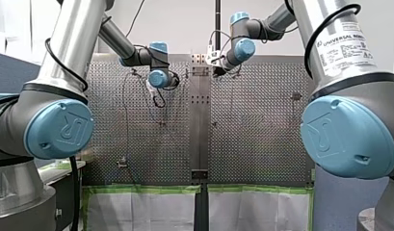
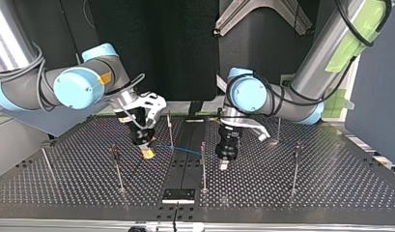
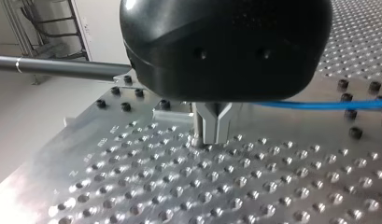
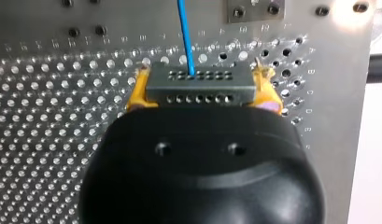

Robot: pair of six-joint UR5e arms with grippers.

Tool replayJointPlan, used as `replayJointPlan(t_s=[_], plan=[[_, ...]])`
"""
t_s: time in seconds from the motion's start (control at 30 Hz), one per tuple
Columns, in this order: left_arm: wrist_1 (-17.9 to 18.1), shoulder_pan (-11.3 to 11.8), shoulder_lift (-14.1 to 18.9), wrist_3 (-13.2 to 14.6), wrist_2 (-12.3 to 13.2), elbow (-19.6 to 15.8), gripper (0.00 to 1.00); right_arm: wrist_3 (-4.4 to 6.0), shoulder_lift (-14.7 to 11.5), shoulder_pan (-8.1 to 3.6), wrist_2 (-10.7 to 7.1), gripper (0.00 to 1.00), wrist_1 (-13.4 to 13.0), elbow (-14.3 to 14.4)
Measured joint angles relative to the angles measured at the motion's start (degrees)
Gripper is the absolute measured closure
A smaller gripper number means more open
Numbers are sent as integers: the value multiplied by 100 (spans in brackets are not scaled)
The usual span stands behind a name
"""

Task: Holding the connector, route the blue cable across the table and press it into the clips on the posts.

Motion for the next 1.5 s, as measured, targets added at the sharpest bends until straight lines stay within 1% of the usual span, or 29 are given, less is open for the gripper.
replayJointPlan(t_s=[0.23, 0.37, 0.5, 0.8, 0.83, 0.87, 0.9, 0.93, 0.97, 1.0, 1.03, 1.07, 1.1, 1.13, 1.17, 1.3, 1.5], plan=[[-54, 105, -17, -12, 23, 77, 100, 8, 41, -130, -67, 100, -34, -19], [-103, 134, -18, 1, 26, 78, 100, -19, 146, -198, -171, 100, -57, -61], [-142, 138, -16, 16, 22, 80, 100, -41, 214, -228, -239, 100, -77, -158], [-189, 140, -16, 28, 11, 80, 100, -21, 308, -265, -331, 100, -108, -419], [-195, 140, -15, 26, 9, 80, 93, -22, 319, -267, -339, 100, -109, -432], [-207, 140, -14, 25, 5, 80, 83, -23, 331, -268, -349, 100, -109, -445], [-220, 140, -13, 24, -1, 80, 83, -24, 340, -268, -356, 100, -109, -452], [-235, 138, -12, 24, -10, 80, 71, -24, 350, -269, -363, 100, -109, -456], [-262, 132, -10, 28, -34, 80, 63, -25, 361, -269, -369, 100, -108, -459], [-288, 125, -7, 35, -62, 80, 63, -25, 367, -269, -373, 100, -107, -460], [-332, 111, -3, 52, -108, 81, 49, -25, 371, -270, -375, 100, -105, -462], [-372, 100, 0, 71, -149, 81, 39, -26, 375, -271, -377, 100, -101, -464], [-417, 89, 6, 96, -193, 80, 39, -26, 377, -271, -378, 100, -99, -464], [-461, 79, 15, 127, -239, 80, 24, -26, 378, -271, -378, 100, -97, -464], [-519, 67, 32, 175, -299, 80, 0, -26, 379, -270, -379, 100, -95, -465], [-714, 22, 138, 318, -474, 67, 0, -26, 380, -271, -380, 100, -93, -464], [-1022, -22, 321, 370, -659, -13, 0, -17, 381, -271, -380, 100, -92, -463]])
